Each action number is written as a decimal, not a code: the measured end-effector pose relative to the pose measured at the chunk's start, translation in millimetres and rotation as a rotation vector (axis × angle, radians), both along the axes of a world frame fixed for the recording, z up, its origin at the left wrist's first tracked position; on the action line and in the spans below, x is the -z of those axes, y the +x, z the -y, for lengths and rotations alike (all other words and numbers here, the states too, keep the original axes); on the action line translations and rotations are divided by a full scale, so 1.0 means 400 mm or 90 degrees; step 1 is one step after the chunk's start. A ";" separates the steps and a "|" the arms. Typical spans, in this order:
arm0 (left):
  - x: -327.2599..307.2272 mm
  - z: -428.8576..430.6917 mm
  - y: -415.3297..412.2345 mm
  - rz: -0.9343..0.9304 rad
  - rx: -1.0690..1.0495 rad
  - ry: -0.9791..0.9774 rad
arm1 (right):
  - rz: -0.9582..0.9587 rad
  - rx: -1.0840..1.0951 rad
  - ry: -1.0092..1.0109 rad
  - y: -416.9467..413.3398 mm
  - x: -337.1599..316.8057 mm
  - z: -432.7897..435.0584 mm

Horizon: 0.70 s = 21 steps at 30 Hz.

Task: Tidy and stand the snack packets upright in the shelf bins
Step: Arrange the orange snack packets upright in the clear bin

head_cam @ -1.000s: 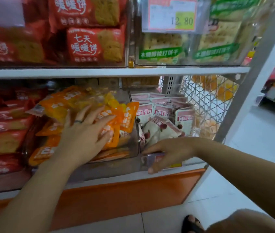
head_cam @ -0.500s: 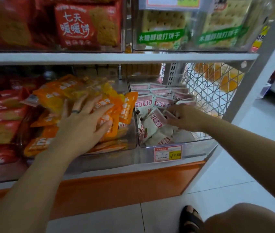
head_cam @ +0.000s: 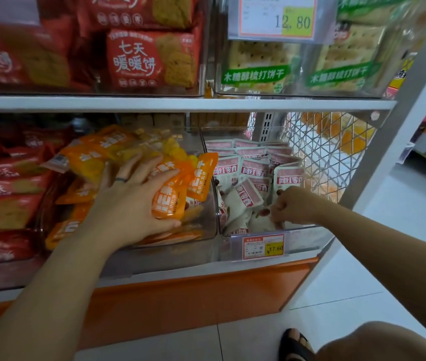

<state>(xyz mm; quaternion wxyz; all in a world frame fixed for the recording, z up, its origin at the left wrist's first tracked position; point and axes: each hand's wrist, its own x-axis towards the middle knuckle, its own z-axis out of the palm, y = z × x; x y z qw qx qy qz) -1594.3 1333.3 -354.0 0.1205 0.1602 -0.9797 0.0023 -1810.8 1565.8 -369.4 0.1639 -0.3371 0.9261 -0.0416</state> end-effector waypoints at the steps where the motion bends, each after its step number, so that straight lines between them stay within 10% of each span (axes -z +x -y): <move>1: 0.000 0.003 0.001 -0.006 -0.006 -0.002 | -0.035 0.018 0.004 0.000 -0.004 -0.009; 8: 0.000 0.024 0.016 -0.066 -0.015 -0.016 | -0.093 -0.147 -0.294 0.154 -0.145 0.063; 21: -0.003 0.102 0.108 -0.101 -0.093 0.028 | -0.166 -0.270 -0.180 0.174 -0.136 0.301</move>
